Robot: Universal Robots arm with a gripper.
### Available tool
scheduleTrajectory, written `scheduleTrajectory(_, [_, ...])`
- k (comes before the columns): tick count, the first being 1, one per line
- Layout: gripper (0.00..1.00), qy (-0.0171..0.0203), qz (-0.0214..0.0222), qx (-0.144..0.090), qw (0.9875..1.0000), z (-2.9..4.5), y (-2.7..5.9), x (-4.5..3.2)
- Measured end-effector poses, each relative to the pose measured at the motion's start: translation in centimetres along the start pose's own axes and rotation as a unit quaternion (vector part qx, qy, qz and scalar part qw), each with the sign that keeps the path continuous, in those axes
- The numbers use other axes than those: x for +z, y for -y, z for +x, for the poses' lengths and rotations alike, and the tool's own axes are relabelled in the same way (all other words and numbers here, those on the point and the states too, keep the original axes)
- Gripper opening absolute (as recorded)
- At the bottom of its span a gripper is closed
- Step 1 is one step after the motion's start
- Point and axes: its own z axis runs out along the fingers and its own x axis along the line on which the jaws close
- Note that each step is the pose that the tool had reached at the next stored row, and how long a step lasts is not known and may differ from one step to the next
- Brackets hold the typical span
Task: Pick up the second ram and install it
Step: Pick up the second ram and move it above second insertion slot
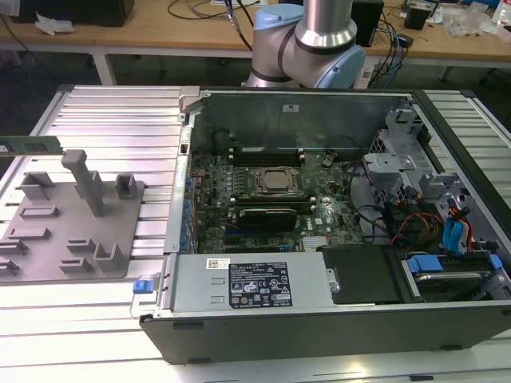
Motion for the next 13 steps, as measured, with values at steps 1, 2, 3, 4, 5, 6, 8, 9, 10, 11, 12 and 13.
scheduleTrajectory(1, [0.09,0.0000,0.0000,0.000,1.0000,0.00,0.00,-0.01])
scheduleTrajectory(2, [0.09,0.0000,-0.0001,0.000,1.0000,0.00,0.00,-0.01])
scheduleTrajectory(3, [0.09,0.0000,-0.0001,0.000,1.0000,0.00,0.00,-0.01])
scheduleTrajectory(4, [0.09,-0.0001,-0.0002,0.000,1.0000,0.01,0.05,-0.02])
scheduleTrajectory(5, [0.09,-0.0001,-0.0001,0.000,1.0000,0.01,0.17,-0.02])
scheduleTrajectory(6, [0.09,0.0000,-0.0001,0.000,1.0000,0.01,0.33,-0.02])
scheduleTrajectory(8, [0.09,0.0000,-0.0001,0.000,1.0000,0.01,0.65,-0.02])
scheduleTrajectory(9, [0.09,0.0000,0.0000,0.000,1.0000,0.02,0.89,-0.02])
scheduleTrajectory(10, [0.09,0.0000,-0.0001,0.000,1.0000,0.02,1.07,-0.02])
scheduleTrajectory(11, [0.09,0.0000,-0.0001,0.000,1.0000,0.03,1.43,-0.03])
scheduleTrajectory(12, [0.09,0.0000,-0.0001,0.000,1.0000,0.03,1.82,-0.03])
scheduleTrajectory(13, [0.09,0.0000,-0.0001,0.000,1.0000,0.04,2.00,-0.04])
